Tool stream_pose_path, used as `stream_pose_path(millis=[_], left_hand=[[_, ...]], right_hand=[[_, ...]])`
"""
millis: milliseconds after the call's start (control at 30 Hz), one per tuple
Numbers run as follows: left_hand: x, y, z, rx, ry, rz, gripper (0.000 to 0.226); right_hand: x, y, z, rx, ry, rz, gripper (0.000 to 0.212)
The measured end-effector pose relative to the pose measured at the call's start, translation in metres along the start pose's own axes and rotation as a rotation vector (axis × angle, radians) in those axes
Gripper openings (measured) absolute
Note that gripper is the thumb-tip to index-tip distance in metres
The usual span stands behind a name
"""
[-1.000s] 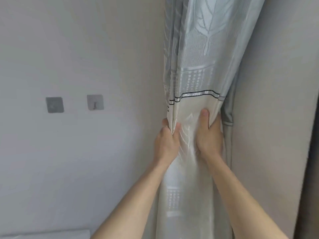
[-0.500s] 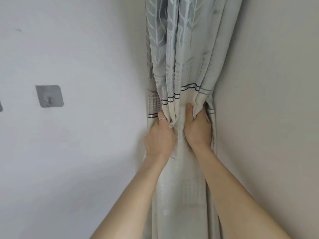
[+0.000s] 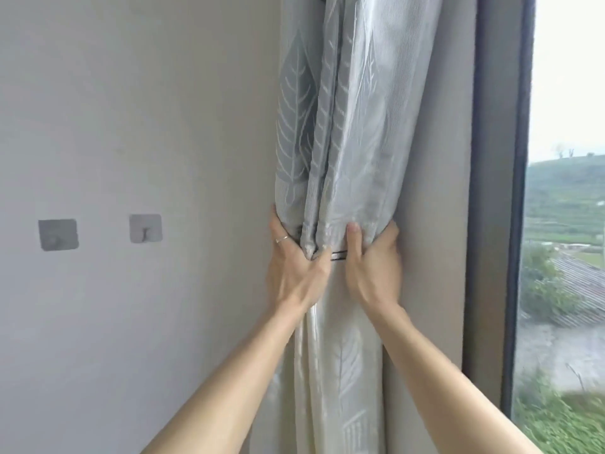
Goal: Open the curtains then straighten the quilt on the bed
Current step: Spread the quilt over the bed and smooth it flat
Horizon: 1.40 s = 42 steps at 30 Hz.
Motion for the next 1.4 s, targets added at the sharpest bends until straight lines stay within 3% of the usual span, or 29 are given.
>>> stream_pose_path(millis=[67, 167, 333, 467, 667, 900, 1067, 1200, 1400], left_hand=[[-0.034, -0.013, -0.007, -0.101, 0.099, 0.041, 0.093], [-0.074, -0.03, -0.019, -0.217, 0.301, -0.097, 0.089], [-0.119, -0.05, -0.036, -0.294, 0.511, -0.311, 0.083], [-0.137, -0.047, -0.043, -0.318, 0.607, -0.46, 0.06], [-0.128, -0.031, -0.063, -0.304, 0.529, -0.473, 0.054], [-0.081, 0.002, -0.117, -0.207, 0.412, -0.554, 0.053], [-0.034, 0.039, -0.171, -0.086, 0.274, -0.675, 0.087], [-0.007, 0.049, -0.214, -0.02, 0.242, -0.789, 0.088], [0.04, 0.031, -0.229, 0.022, 0.175, -0.799, 0.082]], right_hand=[[0.041, -0.02, -0.013, -0.098, -0.111, -0.108, 0.077], [0.084, -0.045, -0.033, -0.179, -0.211, -0.162, 0.075], [0.128, -0.071, -0.05, -0.255, -0.448, 0.0, 0.072], [0.147, -0.081, -0.068, -0.282, -0.533, 0.042, 0.061], [0.135, -0.074, -0.095, -0.215, -0.501, 0.118, 0.048], [0.112, -0.019, -0.149, -0.06, -0.39, 0.303, 0.054], [0.09, 0.044, -0.198, -0.005, -0.362, 0.324, 0.055], [0.072, 0.094, -0.222, 0.048, -0.368, 0.329, 0.055], [0.021, 0.156, -0.176, 0.27, -0.303, 0.373, 0.072]])
Point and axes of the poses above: each hand's wrist, its own z-axis away from the middle knuckle, its own y-axis out of the palm, x = y × z, the point moved 3 cm from there along -z, towards the middle knuckle, and after that the axes turned 5 degrees about -z, right-handed, at the moved point
